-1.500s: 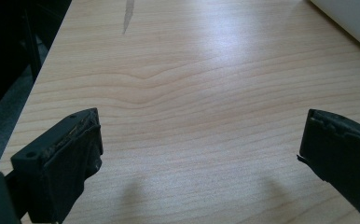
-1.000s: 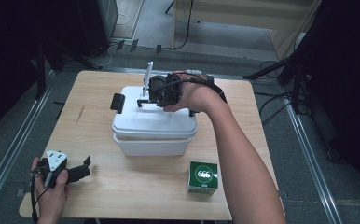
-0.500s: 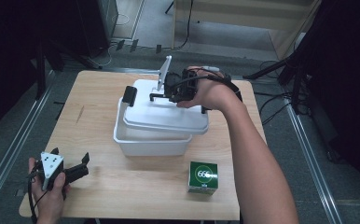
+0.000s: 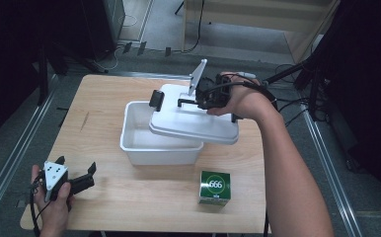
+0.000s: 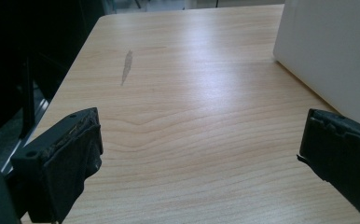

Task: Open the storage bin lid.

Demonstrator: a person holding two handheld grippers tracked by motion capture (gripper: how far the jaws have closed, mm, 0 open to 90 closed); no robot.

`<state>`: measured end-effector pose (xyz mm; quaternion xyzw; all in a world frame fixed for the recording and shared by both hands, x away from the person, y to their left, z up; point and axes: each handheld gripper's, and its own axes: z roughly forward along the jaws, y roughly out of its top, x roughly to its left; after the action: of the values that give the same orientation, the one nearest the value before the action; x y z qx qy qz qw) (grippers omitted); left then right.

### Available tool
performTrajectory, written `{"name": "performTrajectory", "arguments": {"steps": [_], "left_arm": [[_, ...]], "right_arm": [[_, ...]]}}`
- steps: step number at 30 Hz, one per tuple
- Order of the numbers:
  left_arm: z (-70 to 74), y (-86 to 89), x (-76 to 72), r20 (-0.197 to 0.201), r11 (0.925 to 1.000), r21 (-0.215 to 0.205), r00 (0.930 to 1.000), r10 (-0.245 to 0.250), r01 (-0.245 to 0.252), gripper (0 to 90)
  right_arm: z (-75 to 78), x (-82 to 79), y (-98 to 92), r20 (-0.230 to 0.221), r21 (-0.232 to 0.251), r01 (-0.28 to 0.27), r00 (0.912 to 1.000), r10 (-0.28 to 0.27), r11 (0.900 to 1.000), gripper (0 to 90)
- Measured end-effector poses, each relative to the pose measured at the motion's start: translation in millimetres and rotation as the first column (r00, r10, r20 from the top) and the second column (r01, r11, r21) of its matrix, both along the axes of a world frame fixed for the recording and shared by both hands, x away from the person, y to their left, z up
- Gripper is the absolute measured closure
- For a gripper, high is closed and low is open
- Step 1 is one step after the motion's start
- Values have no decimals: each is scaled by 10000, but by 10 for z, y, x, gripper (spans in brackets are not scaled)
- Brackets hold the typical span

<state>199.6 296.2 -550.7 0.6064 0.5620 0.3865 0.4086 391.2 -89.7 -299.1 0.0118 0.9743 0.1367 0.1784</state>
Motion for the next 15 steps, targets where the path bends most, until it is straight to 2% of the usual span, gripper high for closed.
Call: {"name": "performTrajectory", "arguments": {"steps": [5,9,15], "left_arm": [[1,9,2,-42,9999,-102,10000,1,-1,0],[-1,11,-5,97,9998,-143,9999,-135,136,0],[-1,31,-6,141,9994,-333,9999,-39,43,0]], "right_arm": [[5,-9,-133,2,58,176,9998,-176,9998,854],[12,-17,-242,32,128,358,9994,-358,9993,854],[4,-20,-416,58,166,654,9978,-655,9977,854]]}}
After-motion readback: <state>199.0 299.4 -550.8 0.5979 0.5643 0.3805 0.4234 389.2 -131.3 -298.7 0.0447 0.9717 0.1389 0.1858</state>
